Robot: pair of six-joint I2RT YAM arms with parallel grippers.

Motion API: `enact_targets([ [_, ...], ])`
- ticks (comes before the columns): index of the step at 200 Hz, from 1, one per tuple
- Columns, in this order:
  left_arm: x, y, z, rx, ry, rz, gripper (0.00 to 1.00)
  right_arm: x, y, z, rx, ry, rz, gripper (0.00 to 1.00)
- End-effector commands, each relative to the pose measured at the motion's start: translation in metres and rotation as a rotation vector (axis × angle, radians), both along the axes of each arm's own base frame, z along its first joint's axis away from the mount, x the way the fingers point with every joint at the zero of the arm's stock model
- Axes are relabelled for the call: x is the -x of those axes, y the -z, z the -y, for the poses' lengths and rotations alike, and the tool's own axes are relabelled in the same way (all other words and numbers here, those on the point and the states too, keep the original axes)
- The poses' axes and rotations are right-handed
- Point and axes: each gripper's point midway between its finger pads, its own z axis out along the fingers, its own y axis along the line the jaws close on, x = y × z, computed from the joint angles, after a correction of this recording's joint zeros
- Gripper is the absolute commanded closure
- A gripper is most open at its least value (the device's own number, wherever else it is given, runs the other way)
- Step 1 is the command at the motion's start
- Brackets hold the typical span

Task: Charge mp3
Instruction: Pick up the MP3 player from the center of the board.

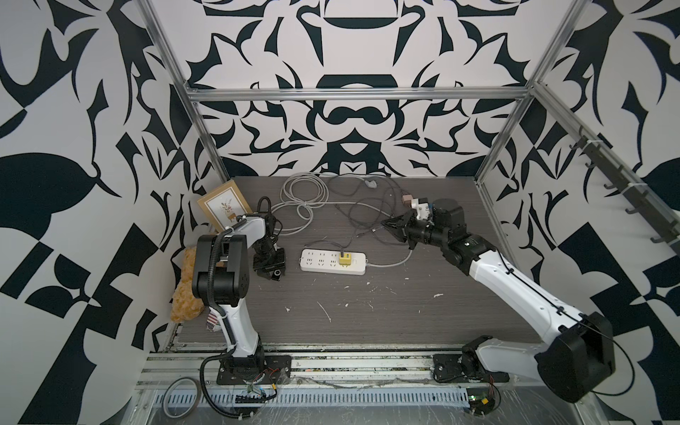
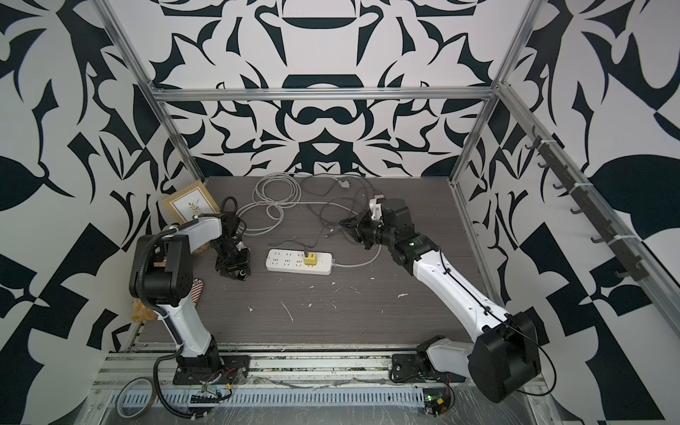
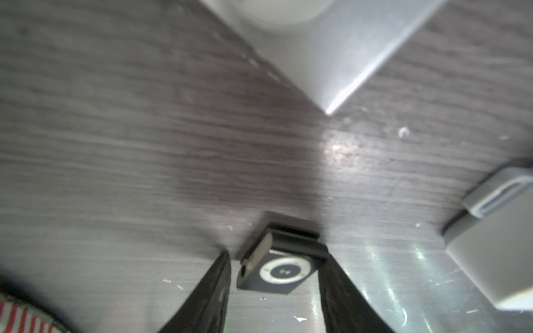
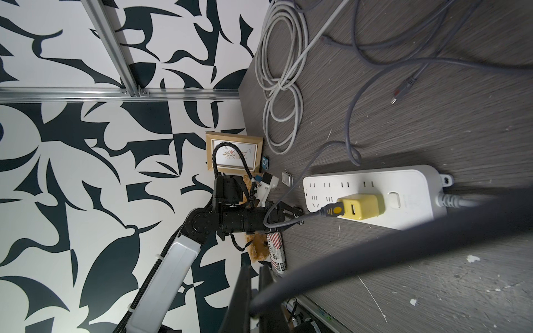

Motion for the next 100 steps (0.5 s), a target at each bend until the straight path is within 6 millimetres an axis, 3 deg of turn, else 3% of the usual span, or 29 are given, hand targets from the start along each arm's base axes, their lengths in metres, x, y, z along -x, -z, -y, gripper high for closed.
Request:
enact_targets([
  [1, -0.006, 0.001, -0.002, -0.017, -0.004, 0.011, 0.46, 0.001, -0.024, 0.0, -0.024, 0.004, 0.068, 1.0],
  [43, -0.016, -0.003, -0.003, -0.025, 0.003, 0.045, 0.53, 0.001, -0.023, -0.001, -0.024, 0.002, 0.066, 1.0],
  [100, -0.012, 0.001, -0.004, -0.034, 0.002, 0.04, 0.58, 0.001, -0.021, 0.0, -0.024, 0.005, 0.066, 1.0],
])
